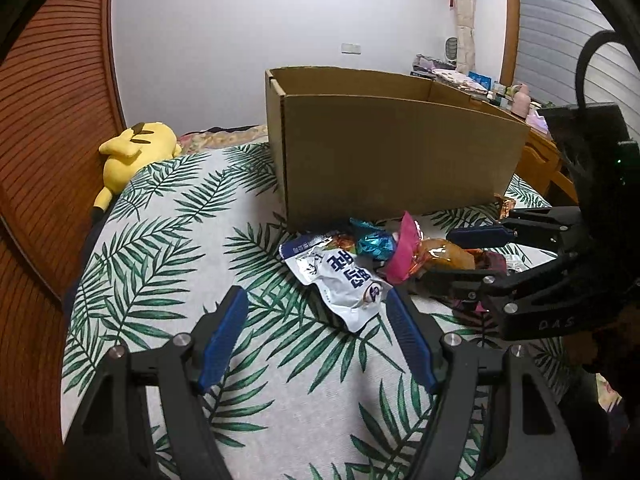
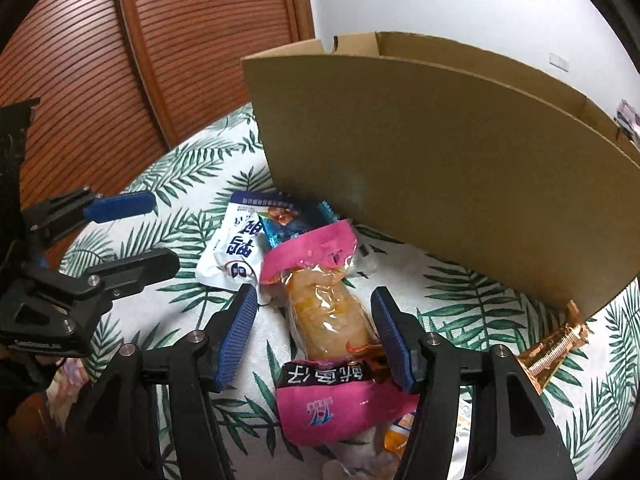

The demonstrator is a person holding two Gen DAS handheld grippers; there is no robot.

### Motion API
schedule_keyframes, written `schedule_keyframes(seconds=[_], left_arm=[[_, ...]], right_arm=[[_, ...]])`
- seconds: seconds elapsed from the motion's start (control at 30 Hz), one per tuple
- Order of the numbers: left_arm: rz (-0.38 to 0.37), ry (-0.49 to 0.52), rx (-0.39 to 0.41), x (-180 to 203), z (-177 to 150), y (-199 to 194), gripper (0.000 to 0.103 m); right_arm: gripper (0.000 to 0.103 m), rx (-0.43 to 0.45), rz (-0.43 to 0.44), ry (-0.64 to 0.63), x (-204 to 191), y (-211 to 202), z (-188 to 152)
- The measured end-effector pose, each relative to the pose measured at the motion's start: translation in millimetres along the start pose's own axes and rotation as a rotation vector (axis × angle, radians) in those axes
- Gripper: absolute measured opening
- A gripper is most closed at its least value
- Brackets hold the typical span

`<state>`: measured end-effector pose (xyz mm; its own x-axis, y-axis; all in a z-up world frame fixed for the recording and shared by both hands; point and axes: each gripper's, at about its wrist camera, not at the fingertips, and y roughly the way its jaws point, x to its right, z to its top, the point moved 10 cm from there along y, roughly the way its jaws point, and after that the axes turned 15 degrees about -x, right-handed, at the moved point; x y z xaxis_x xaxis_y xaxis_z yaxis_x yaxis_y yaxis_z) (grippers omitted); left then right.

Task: Organize snacks
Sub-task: 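Lower the left tool onto the white duck-gizzard pouch while the right tool grips the pink sausage pack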

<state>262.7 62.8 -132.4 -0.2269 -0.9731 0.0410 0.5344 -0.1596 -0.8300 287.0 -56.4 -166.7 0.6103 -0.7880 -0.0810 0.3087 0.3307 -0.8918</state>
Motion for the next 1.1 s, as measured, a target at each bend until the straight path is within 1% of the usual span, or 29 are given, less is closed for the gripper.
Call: schedule_keyframes(seconds=[0.13, 0.2, 0.3, 0.4, 0.53, 0.7, 0.8, 0.9, 1.0, 1.1], left_arm=[[-0.001, -0.014, -0.002, -3.7, -0.3, 1.4, 0.072], [-0.005, -0.024, -0.005, -5.6, 0.1, 2.5, 0.072], [-0.011, -0.034, -0.010, -6.5, 1.2, 4.4, 0.072], [-0.019, -0.041, -0.016, -4.9, 3.8, 7.8, 0.072], [-0.029, -0.041, -0.025, 1.8, 8.8, 12.2, 0.072], [-0.037, -0.050, -0.045, 7.7, 18.8, 22.6, 0.072], [-0.017, -0.054, -0.067, 9.5, 23.8, 32.8, 0.072], [-0.004, -0.058, -0.089, 10.5, 26.0, 41.5, 0.072], [-0.014, -0.066, -0.103, 12.5, 29.0, 48.1, 0.072], [-0.002, -0.069, -0.123, 11.5, 29.0, 56.6, 0.072]], right_arm=[[0.061, -0.037, -0.025, -0.019, 0.4, 10.6, 0.6], [0.059, -0.052, -0.034, -0.026, 1.4, 14.2, -1.1], [0.046, -0.053, -0.051, -0.032, 3.5, 15.7, -1.9], [0.044, -0.039, -0.042, -0.033, 4.5, 14.0, -2.6], [0.043, 0.000, -0.048, -0.028, 4.6, 8.9, -4.5], [0.042, 0.094, -0.040, 0.012, 6.4, -15.6, -5.5], [0.042, 0.145, -0.021, 0.050, 14.8, -32.0, -8.4], [0.041, 0.159, -0.020, 0.062, 19.5, -37.3, -12.1], [0.041, 0.171, -0.033, 0.068, 21.3, -40.0, -17.5], [0.038, 0.205, -0.012, 0.097, 21.6, -46.2, -21.1]])
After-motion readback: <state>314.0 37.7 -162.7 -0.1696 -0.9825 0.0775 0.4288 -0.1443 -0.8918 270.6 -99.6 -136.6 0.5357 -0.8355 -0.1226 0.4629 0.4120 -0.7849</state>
